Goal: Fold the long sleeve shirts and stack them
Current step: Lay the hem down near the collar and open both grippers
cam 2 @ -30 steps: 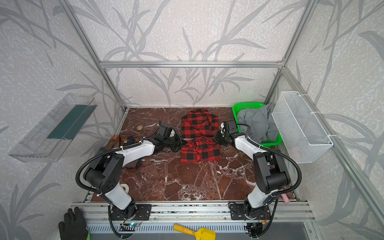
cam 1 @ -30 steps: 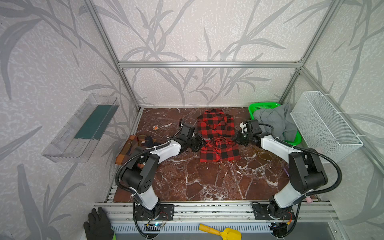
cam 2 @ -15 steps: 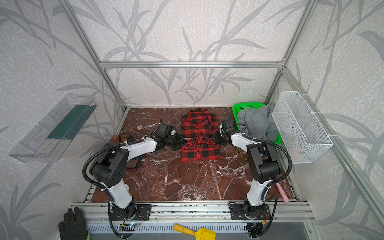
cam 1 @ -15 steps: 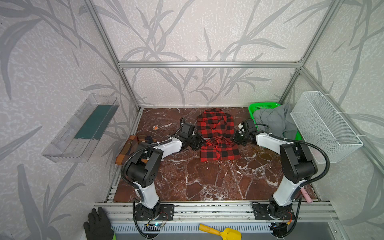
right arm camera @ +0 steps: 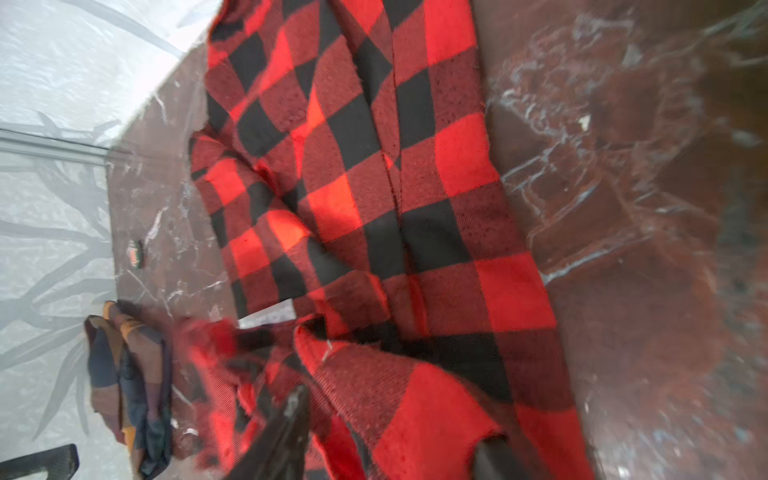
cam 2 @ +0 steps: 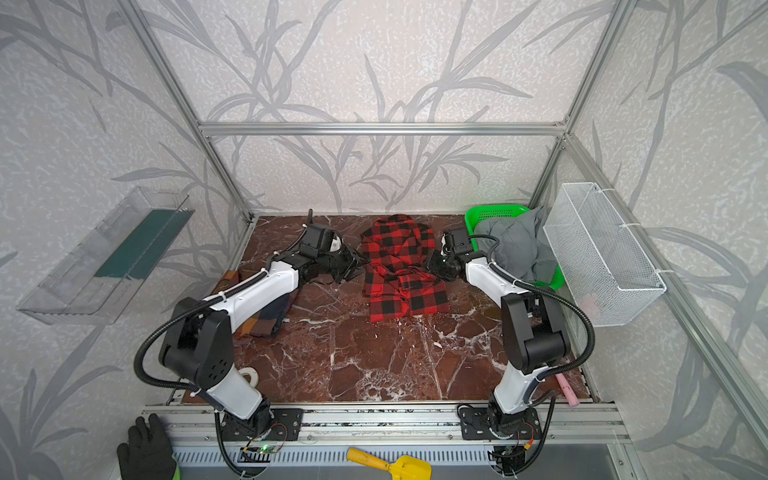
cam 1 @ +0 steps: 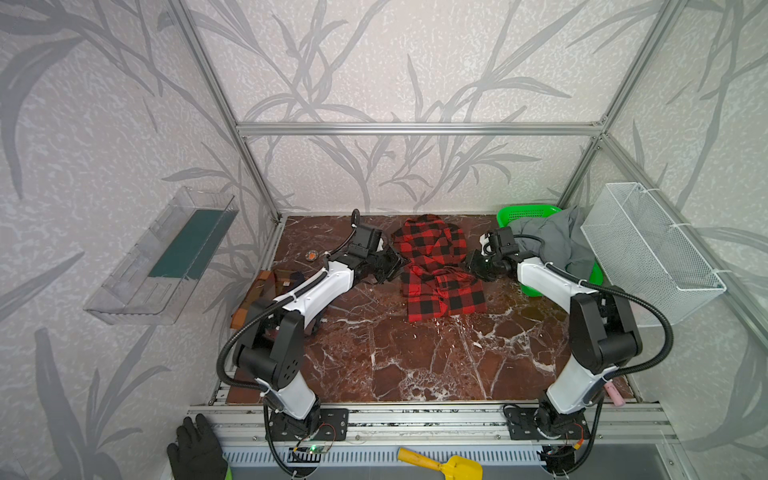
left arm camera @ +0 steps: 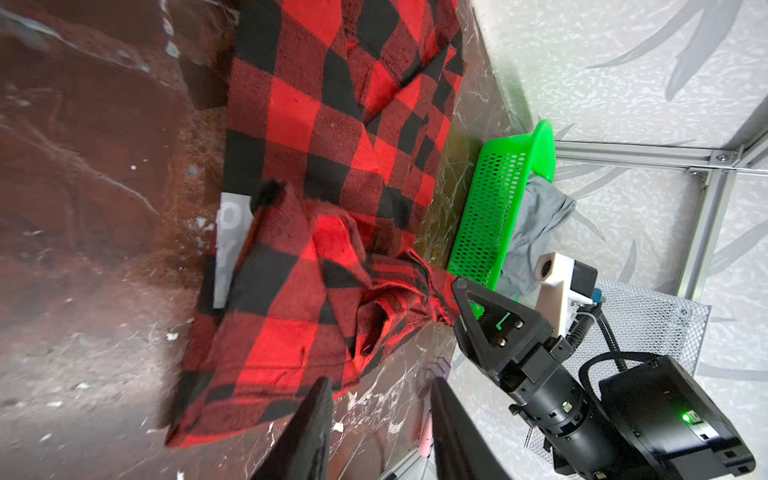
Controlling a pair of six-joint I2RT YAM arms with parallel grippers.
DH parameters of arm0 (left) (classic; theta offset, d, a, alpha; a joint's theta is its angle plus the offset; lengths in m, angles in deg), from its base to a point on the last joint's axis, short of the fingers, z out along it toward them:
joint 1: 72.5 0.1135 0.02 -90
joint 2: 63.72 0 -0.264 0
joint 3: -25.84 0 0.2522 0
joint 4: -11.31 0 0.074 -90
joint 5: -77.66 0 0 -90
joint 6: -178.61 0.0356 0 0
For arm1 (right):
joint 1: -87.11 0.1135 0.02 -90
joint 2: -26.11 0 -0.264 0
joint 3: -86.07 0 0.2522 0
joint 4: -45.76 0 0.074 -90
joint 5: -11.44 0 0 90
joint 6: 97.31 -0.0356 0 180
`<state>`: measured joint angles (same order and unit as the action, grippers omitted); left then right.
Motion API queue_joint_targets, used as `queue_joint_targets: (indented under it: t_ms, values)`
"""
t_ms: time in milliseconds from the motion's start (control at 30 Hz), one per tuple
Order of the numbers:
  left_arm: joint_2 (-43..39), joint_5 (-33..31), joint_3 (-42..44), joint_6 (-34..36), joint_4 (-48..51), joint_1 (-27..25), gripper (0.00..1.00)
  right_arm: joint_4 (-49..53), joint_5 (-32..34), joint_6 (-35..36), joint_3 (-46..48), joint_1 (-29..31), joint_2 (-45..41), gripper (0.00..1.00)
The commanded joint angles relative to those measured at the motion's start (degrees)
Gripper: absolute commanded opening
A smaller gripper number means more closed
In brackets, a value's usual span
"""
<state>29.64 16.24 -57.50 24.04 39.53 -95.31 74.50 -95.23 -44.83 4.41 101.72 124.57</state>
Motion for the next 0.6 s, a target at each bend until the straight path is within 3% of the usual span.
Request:
queue_joint_targets:
  t_ms: [0,267,567]
  values:
    - [-3.7,-1.9,1.2,3.9,6.4,0.2,0.41,2.3,0.9,2.5,-1.5,-0.2,-2.4,0.56]
    - [-8.8,-0.6,6.6,6.5,9.0,-0.7,0.41,5.3,-2.0,3.8,-4.8,0.0,1.1,0.6]
    - [-14.2,-2.8,18.1,8.1,8.0,-2.2,0.41,7.9,-0.6,4.0,-8.1,0.2,2.6,0.6]
